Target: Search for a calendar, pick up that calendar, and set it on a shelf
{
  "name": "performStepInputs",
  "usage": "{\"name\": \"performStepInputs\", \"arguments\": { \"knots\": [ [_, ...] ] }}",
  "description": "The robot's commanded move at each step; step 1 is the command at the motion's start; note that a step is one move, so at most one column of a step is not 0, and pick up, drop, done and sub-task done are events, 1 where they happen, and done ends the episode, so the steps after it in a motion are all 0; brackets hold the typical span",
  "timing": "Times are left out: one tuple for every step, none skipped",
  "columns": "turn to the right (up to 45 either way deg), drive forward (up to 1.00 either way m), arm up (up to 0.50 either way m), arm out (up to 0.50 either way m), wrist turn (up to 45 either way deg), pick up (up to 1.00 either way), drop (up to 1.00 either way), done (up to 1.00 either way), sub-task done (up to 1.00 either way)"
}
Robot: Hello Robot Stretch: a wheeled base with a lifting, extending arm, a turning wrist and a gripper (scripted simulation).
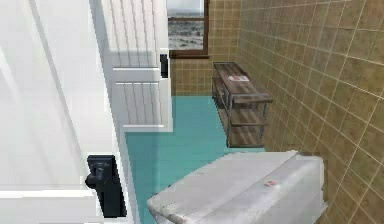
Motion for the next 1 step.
{"name": "performStepInputs", "arguments": {
  "knots": [
    [-3.0, 0.0, 0.0, 0.0, 0.0, 0.0, 0.0, 0.0, 0.0]
  ]
}}
